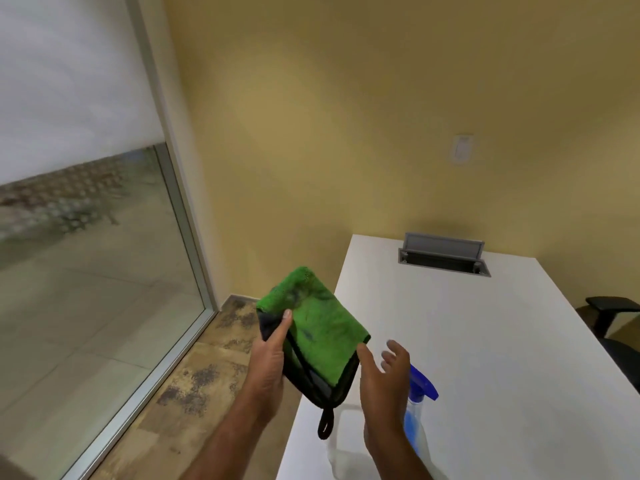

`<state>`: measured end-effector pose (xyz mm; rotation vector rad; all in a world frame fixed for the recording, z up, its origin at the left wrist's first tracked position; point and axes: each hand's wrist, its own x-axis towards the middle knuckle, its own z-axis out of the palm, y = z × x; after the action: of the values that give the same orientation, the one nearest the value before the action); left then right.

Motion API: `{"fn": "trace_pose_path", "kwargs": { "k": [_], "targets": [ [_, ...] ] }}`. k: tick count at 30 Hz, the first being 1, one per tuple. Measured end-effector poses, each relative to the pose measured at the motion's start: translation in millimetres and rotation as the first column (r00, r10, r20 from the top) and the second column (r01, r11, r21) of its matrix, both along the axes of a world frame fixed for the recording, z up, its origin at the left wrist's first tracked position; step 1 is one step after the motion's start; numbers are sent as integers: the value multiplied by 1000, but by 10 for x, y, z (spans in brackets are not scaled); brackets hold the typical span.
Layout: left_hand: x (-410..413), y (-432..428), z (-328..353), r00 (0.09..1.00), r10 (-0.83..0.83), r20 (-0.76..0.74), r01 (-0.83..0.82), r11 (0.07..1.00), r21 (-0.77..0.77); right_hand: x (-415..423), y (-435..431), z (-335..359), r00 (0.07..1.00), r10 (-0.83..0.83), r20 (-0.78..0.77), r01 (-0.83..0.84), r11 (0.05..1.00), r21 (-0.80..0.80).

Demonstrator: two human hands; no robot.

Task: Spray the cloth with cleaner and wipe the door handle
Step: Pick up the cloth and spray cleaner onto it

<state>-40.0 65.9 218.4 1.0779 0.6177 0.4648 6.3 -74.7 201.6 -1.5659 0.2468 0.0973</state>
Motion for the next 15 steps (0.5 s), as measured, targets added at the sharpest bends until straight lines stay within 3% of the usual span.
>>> {"fn": "trace_pose_path", "kwargs": {
  "k": [4,6,8,11,15],
  "targets": [
    [-123,17,139,997,-51,62,58,992,-108,-68,13,-169,923,218,-316,-117,944,310],
    [-164,35,155,994,-71,82,83,985,-152,-47,72,-170,862,354,-364,-116,836,537],
    [-202,56,158,993,-76,92,91,980,-175,-26,140,-152,845,438,-308,-117,712,693],
    [-209,60,115,997,-48,57,57,986,-157,-11,215,-142,879,426,-214,-125,639,759],
    [-181,21,-18,999,-26,-39,16,971,-240,-46,342,-254,906,363,-218,-90,668,739]
  ]
}}
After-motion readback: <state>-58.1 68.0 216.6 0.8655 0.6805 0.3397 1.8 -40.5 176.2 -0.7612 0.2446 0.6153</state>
